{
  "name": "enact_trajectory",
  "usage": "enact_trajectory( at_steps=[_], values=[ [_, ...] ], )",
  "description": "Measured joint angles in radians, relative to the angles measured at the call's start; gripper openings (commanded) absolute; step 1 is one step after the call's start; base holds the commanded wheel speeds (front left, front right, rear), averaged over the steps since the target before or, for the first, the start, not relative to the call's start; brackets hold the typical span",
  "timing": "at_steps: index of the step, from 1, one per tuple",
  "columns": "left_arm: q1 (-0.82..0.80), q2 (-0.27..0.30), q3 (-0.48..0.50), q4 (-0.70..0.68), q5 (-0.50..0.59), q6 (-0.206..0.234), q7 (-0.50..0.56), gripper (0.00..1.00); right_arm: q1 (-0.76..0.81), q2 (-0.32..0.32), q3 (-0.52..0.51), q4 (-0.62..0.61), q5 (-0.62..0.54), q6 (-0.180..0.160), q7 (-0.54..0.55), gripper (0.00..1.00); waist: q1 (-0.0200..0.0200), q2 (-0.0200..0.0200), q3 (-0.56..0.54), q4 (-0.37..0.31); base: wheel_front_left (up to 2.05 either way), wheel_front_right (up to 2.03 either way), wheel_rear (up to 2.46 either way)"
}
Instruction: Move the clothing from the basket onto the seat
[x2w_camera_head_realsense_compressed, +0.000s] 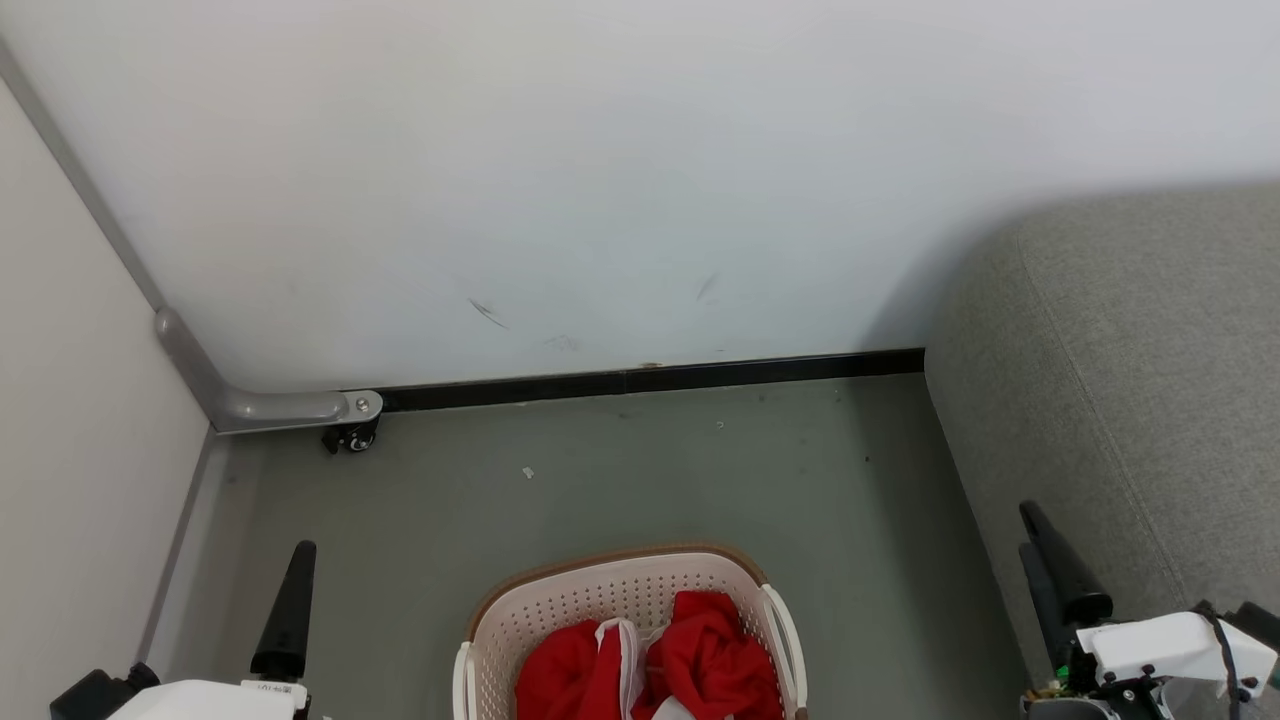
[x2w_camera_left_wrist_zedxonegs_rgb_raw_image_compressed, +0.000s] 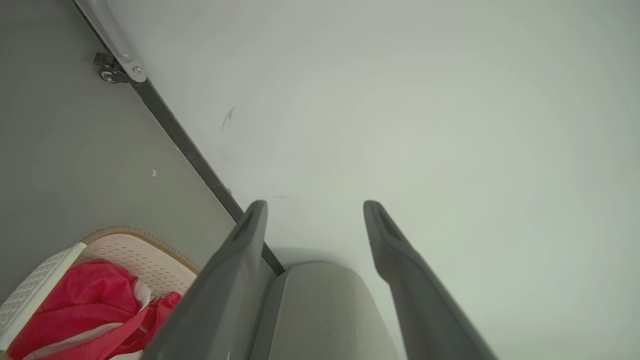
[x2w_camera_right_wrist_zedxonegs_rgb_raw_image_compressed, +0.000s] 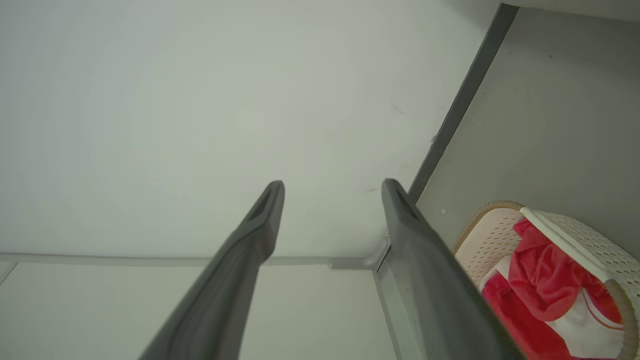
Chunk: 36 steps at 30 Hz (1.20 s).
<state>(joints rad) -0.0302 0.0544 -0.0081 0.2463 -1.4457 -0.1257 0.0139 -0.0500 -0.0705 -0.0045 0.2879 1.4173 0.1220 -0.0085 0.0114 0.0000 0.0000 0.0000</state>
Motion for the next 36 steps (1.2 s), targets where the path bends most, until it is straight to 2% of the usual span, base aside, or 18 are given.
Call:
enact_trajectory(
  at_steps=[7,15,21,31,36],
  values=[
    [-0.003,0.026,-0.038,-0.012,0.076,0.0,-0.035,1.0,-0.008,-0.021,0.042,0.006,-0.098,0.0,-0.024,1.0,0.0049,0.0,-0.009,0.001,0.0,0.0,0.0],
    [-0.003,0.057,-0.077,-0.024,0.182,0.0,-0.069,1.0,-0.033,-0.036,0.073,0.01,-0.223,0.0,-0.05,1.0,0.006,0.0,-0.019,0.002,0.0,0.0,0.0],
    [-0.003,0.077,-0.093,-0.036,0.263,0.0,-0.088,1.0,-0.042,-0.037,0.08,0.002,-0.32,0.001,-0.072,1.0,0.0021,0.0,-0.02,0.002,0.0,0.0,0.0],
    [-0.004,0.102,-0.098,-0.063,0.46,0.0,-0.123,1.0,-0.063,-0.041,0.088,-0.015,-0.491,0.001,-0.107,1.0,-0.0066,0.0,-0.015,0.0,0.0,0.0,0.0],
    [-0.004,0.114,-0.116,-0.071,0.571,0.0,-0.143,1.0,-0.065,-0.041,0.095,-0.021,-0.574,0.001,-0.126,1.0,-0.009,0.0,-0.012,-0.002,0.0,0.0,0.0]
  ],
)
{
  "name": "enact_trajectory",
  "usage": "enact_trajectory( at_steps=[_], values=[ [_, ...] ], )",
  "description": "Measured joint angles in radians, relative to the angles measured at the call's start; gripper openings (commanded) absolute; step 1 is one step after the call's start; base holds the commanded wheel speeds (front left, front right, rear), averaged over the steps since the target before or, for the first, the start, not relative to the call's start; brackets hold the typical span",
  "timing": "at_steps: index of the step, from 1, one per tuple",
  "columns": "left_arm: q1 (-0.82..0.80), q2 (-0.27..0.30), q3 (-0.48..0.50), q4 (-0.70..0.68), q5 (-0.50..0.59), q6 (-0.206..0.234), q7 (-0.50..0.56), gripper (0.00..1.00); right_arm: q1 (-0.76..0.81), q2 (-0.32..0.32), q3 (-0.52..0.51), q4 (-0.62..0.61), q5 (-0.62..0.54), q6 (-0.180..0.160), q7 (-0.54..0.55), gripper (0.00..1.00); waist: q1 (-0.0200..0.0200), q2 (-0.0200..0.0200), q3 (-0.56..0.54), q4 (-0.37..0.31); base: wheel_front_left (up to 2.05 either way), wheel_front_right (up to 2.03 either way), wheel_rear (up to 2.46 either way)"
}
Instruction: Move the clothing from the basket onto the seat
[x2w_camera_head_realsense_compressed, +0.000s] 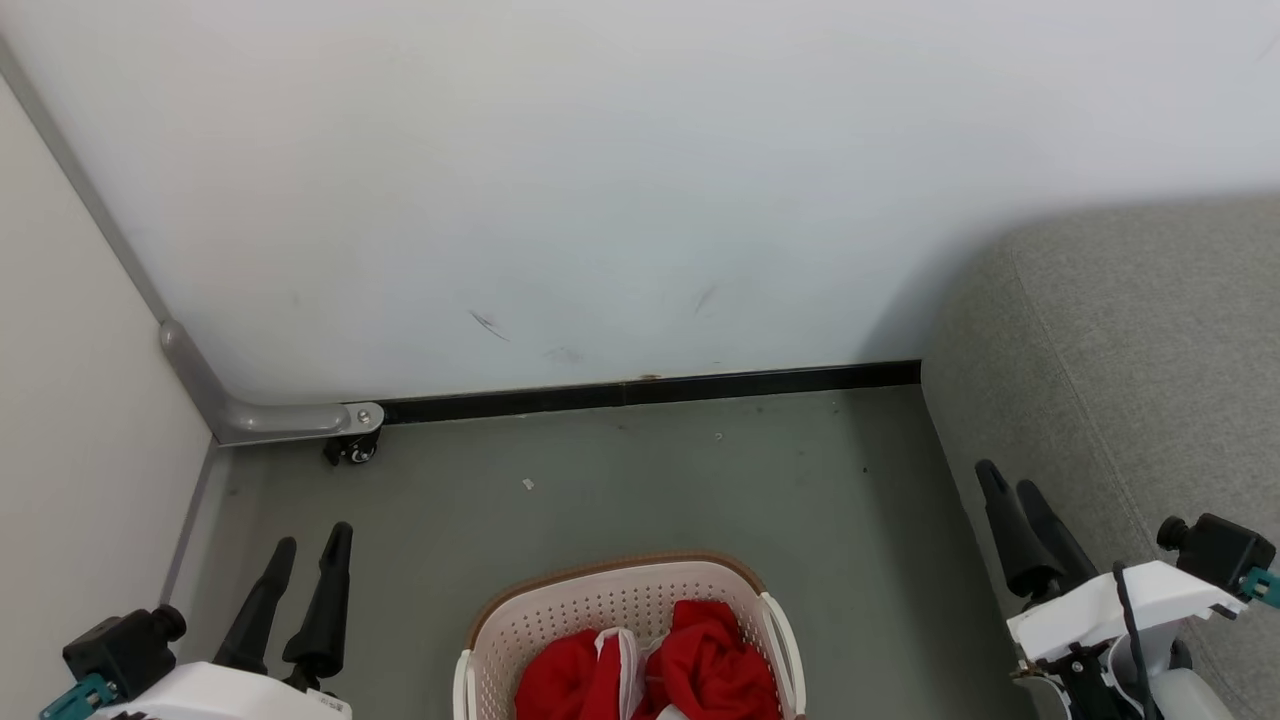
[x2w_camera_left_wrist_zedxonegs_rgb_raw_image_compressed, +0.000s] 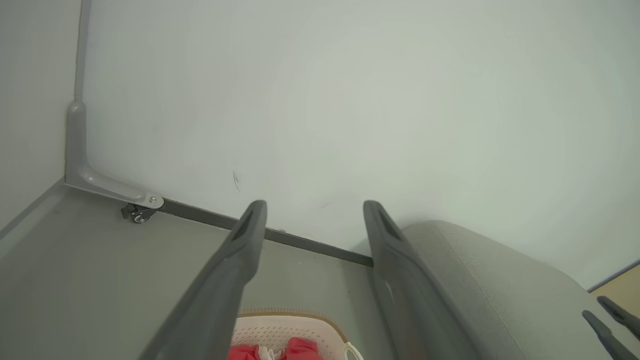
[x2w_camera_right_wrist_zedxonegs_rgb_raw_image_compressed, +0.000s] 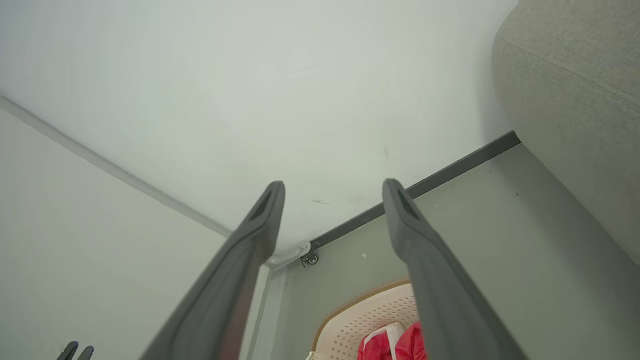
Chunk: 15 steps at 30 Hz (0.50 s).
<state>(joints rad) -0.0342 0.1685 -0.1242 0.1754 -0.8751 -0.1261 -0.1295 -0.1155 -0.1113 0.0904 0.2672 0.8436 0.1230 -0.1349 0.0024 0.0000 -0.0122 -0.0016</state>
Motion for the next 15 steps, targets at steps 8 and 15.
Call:
enact_trajectory(
  at_steps=[8,15],
  values=[
    [0.0,-0.006,-0.006,-0.019,0.13,0.0,-0.031,1.0,-0.016,0.001,0.003,-0.008,-0.126,0.0,-0.026,1.0,-0.0012,0.0,0.002,-0.002,0.0,0.0,0.0],
    [0.0,-0.012,-0.012,-0.035,0.23,0.0,-0.058,1.0,-0.018,0.004,0.006,-0.011,-0.238,0.0,-0.051,1.0,-0.0016,0.0,0.001,-0.003,0.0,0.0,0.0]
  ],
)
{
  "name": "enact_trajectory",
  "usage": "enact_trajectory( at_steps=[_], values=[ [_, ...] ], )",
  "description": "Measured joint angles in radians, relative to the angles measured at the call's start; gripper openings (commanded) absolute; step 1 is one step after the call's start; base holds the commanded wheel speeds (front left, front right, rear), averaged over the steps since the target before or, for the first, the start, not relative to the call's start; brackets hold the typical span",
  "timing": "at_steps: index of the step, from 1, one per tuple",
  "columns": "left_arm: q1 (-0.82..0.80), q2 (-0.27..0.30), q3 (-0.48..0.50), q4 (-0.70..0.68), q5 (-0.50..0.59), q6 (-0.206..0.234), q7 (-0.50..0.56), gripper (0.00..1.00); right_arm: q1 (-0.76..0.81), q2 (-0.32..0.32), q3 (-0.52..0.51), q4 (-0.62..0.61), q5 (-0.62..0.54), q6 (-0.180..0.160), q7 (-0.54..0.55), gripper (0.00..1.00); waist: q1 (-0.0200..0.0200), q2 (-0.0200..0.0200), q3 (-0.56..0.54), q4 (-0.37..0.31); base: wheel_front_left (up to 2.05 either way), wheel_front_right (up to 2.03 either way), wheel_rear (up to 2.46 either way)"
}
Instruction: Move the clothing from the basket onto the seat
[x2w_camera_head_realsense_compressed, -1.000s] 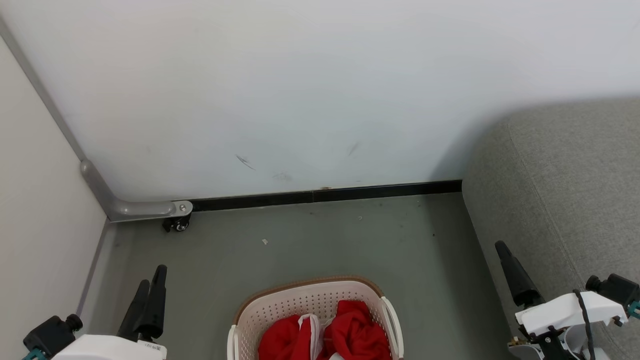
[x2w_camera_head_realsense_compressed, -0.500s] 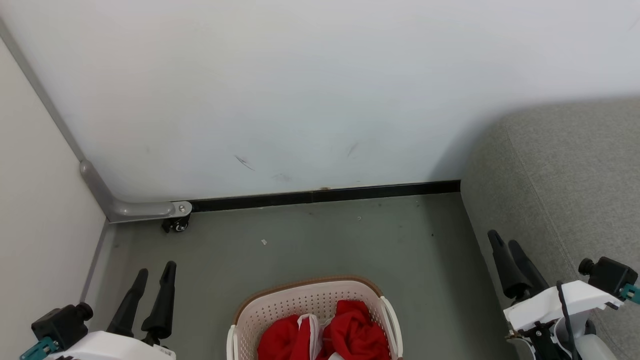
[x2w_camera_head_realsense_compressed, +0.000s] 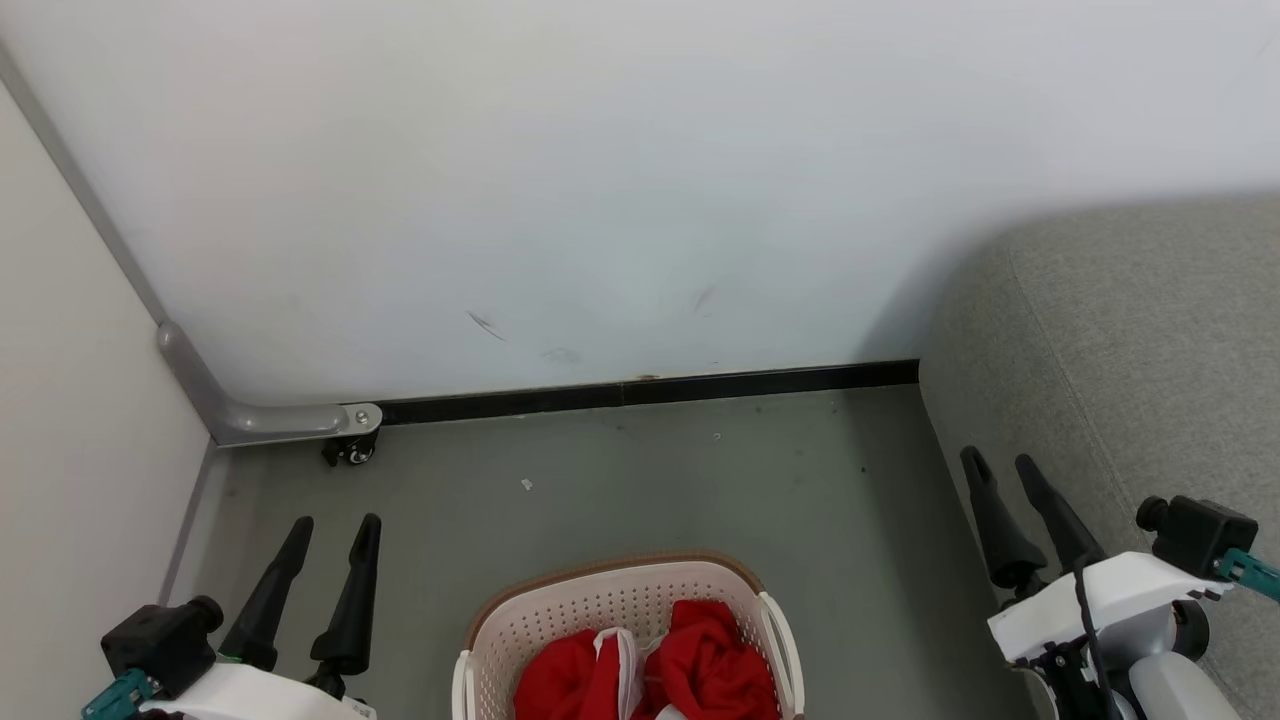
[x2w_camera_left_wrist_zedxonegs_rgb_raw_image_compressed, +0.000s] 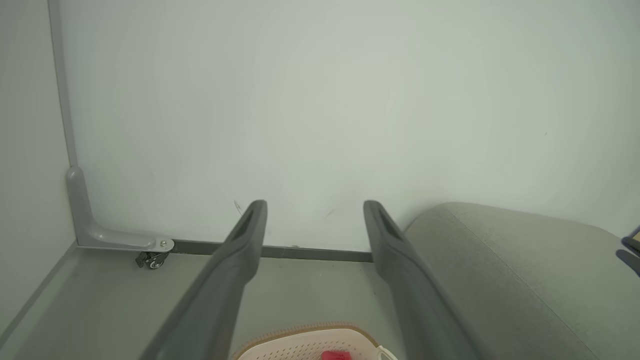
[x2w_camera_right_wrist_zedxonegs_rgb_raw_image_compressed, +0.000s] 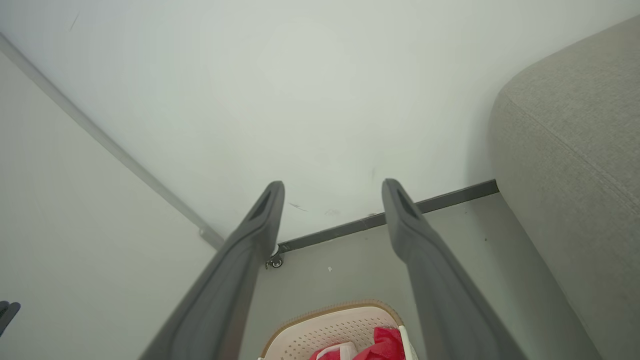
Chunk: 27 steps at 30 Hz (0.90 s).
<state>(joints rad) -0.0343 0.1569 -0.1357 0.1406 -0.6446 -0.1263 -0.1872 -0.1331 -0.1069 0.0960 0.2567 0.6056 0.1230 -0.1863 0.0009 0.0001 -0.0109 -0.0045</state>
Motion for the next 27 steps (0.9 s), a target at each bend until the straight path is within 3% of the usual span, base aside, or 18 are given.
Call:
enact_trajectory(
  at_steps=[17,27],
  values=[
    [0.0,-0.017,-0.024,-0.031,0.208,-0.001,-0.062,1.0,-0.024,0.01,0.019,-0.021,-0.231,0.0,-0.058,1.0,-0.0003,0.0,-0.004,-0.001,0.0,0.0,0.0],
    [0.0,-0.02,-0.027,-0.036,0.224,-0.001,-0.062,1.0,-0.039,0.013,0.02,-0.023,-0.248,0.0,-0.063,1.0,-0.0003,0.0,-0.008,0.0,0.0,0.0,0.0]
  ],
)
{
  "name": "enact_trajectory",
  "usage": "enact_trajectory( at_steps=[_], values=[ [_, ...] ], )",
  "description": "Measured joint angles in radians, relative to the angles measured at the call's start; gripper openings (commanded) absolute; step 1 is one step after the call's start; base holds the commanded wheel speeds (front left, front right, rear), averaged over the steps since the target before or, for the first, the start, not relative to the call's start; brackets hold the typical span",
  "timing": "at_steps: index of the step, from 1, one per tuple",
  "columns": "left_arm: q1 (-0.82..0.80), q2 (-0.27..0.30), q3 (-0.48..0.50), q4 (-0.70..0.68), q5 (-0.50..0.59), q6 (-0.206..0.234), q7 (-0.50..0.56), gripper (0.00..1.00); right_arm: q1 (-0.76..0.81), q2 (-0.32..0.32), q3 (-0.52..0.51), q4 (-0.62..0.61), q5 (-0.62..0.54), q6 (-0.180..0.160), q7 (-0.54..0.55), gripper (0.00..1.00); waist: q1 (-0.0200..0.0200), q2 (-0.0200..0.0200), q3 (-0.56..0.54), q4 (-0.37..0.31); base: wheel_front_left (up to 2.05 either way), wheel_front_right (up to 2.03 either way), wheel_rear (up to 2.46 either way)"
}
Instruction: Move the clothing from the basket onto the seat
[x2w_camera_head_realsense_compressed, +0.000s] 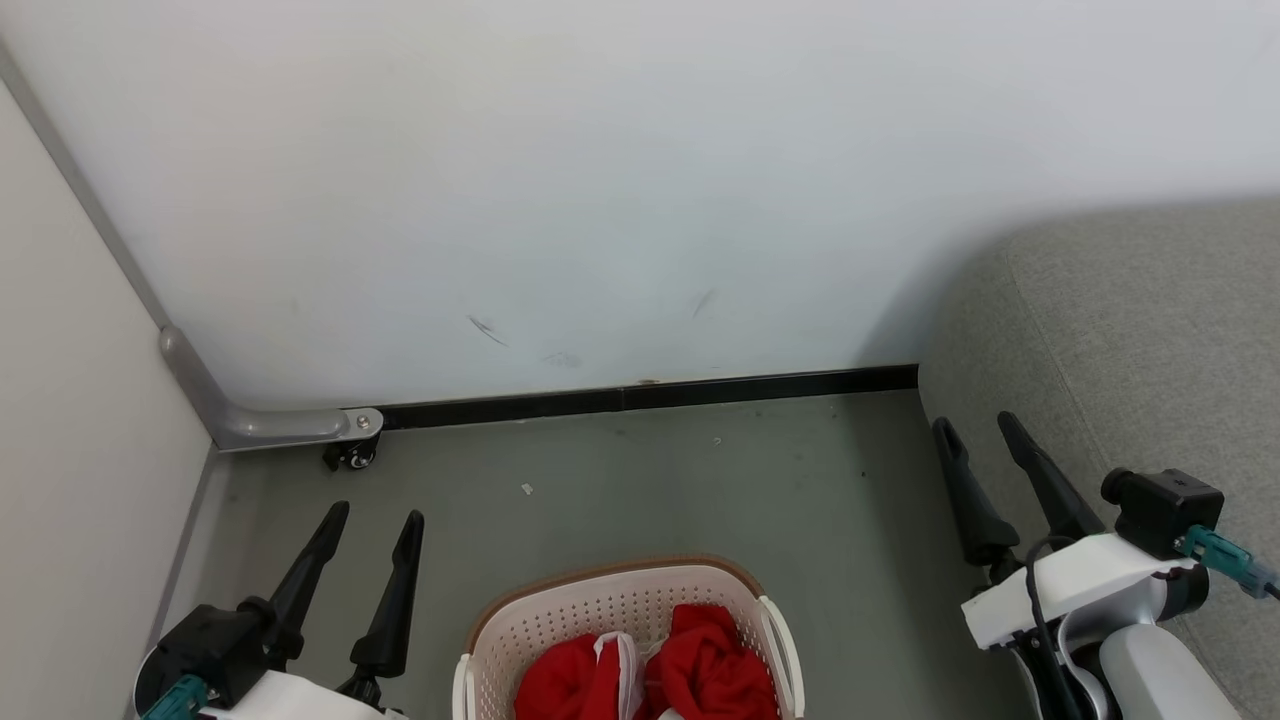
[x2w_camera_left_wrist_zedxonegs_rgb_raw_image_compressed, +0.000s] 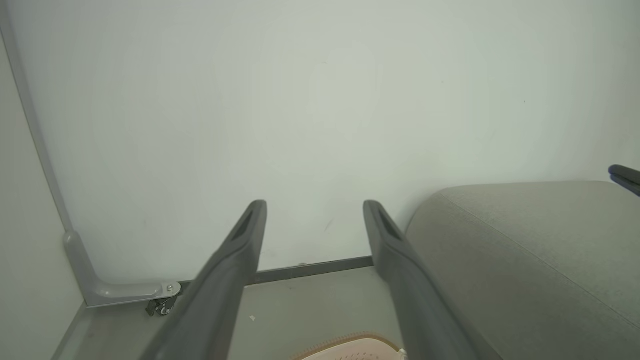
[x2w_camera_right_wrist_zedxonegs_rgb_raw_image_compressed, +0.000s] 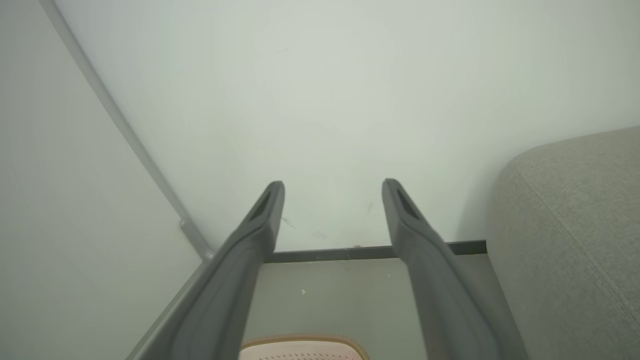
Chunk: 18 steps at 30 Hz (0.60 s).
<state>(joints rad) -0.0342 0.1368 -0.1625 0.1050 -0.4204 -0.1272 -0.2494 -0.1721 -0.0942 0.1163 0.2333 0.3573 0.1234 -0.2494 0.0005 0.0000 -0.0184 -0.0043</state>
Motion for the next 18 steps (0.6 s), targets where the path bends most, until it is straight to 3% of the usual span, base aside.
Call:
enact_trajectory(
  at_steps=[18],
  values=[
    [0.002,-0.005,-0.023,0.013,0.0,0.0,0.0,1.0,0.0,0.003,0.0,-0.006,-0.025,0.0,0.0,1.0,-0.0001,0.0,0.01,-0.003,0.0,0.0,0.0]
  ],
)
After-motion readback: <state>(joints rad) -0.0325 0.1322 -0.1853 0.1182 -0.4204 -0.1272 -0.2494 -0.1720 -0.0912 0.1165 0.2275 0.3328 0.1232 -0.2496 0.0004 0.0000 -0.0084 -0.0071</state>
